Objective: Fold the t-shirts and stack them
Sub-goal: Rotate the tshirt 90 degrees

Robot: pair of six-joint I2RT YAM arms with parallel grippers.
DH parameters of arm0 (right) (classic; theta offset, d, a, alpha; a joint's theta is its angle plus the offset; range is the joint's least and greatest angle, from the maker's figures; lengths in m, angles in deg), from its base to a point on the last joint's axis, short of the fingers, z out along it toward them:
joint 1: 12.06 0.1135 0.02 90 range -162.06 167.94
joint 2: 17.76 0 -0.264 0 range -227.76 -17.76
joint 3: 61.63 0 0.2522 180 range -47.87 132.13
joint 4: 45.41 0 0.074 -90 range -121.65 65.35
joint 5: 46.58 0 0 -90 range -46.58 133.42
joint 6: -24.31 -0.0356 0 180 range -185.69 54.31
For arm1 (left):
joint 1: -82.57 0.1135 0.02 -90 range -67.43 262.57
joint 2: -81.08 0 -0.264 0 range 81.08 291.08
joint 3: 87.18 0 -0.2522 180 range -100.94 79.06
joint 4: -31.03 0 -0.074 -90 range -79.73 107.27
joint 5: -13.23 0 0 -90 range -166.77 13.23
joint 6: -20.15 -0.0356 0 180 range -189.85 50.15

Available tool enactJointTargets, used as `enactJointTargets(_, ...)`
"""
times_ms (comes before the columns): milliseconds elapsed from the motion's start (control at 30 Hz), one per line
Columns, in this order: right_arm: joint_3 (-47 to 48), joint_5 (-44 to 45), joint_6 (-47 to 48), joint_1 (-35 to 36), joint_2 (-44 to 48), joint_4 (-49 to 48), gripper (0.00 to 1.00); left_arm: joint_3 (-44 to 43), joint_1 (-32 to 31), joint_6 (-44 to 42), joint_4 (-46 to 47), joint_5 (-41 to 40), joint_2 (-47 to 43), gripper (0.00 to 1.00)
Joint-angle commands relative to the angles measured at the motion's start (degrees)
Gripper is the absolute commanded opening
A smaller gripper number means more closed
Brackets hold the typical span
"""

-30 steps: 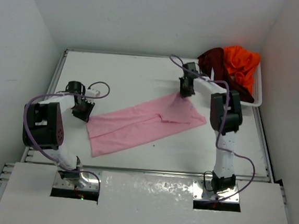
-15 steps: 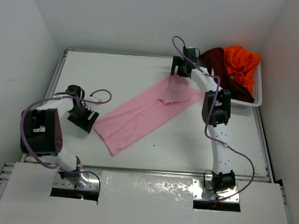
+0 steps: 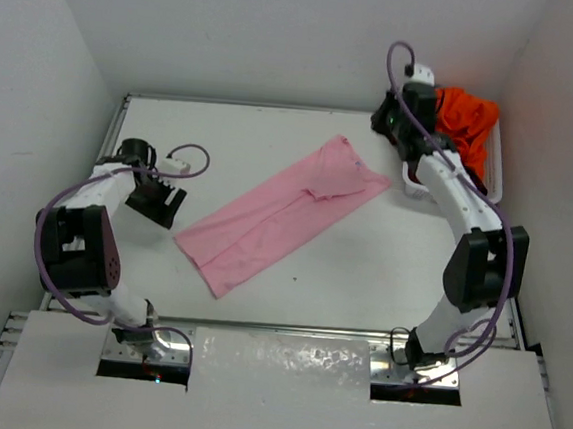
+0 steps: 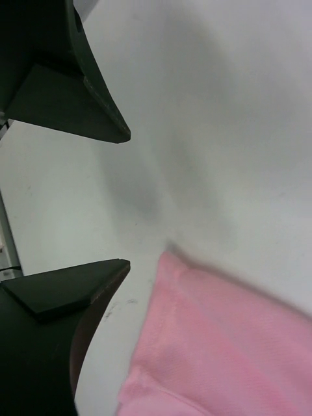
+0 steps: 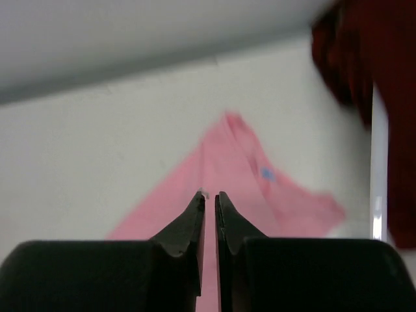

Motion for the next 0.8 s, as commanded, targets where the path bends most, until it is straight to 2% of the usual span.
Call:
enactJointTargets(0, -19.26, 3.26, -11.67, 0.22, 2.45, -3.33, 0.07, -5.25, 0.57, 3.92, 3.52, 2.24, 2.01, 0.69)
enactJointTargets(33, -24.17, 3.98, -13.25, 0.23, 3.33, -3.6, 0.08, -6.04, 0.48, 4.72, 4.4, 3.55, 3.58, 0.69)
enactJointTargets(100, -28.07, 7.66, -17.39, 0.14, 5.01, -4.48, 0.11, -8.16, -0.22, 6.13, 4.84, 4.35, 5.52, 0.68)
enactJointTargets(167, -31.86, 10.39, -19.93, 0.14, 4.05, -6.23, 0.23, -8.6, -1.18, 6.05, 5.19, 4.61, 8.16, 0.68)
enactJointTargets(200, -32.13, 13.28, -20.21, -0.04, 3.26, -6.33, 0.23, -8.17, -1.97, 5.26, 5.46, 4.61, 8.61, 0.7)
enactJointTargets(300, -30.55, 15.94, -21.44, -0.56, -1.29, -5.54, 0.26, -6.14, -2.77, 4.21, 6.86, 3.91, 10.45, 0.72)
enactJointTargets(433, -23.28, 12.97, -22.06, -1.27, -9.65, -4.14, 0.33, -4.3, -2.86, 4.37, 7.39, 4.44, 11.69, 0.72)
enactJointTargets(533, -17.92, 11.47, -21.44, -1.27, -15.89, -1.15, 0.37, -2.11, -3.29, 4.99, 7.92, 5.75, 11.6, 0.67)
enactJointTargets(567, -16.93, 11.2, -21.27, -1.27, -17.21, 0.16, 0.37, -1.31, -4.08, 5.08, 7.83, 5.84, 11.6, 0.62)
enactJointTargets(633, -14.48, 9.28, -21.44, -1.18, -20.28, 1.66, 0.29, 1.31, -5.4, 4.73, 7.83, 6.46, 11.34, 0.53)
enactJointTargets(667, -14.03, 8.66, -21.44, -1.09, -21.17, 2.02, 0.25, 2.29, -5.84, 4.21, 7.83, 6.89, 11.16, 0.45)
enactJointTargets(700, -13.59, 7.87, -21.62, -1.01, -21.79, 2.11, 0.18, 3.26, -6.11, 3.85, 7.75, 7.51, 10.64, 0.41)
enactJointTargets(767, -12.62, 6.02, -21.18, -0.83, -23.37, 2.02, 0.15, 6.16, -6.81, 2.54, 7.75, 7.95, 9.84, 0.34)
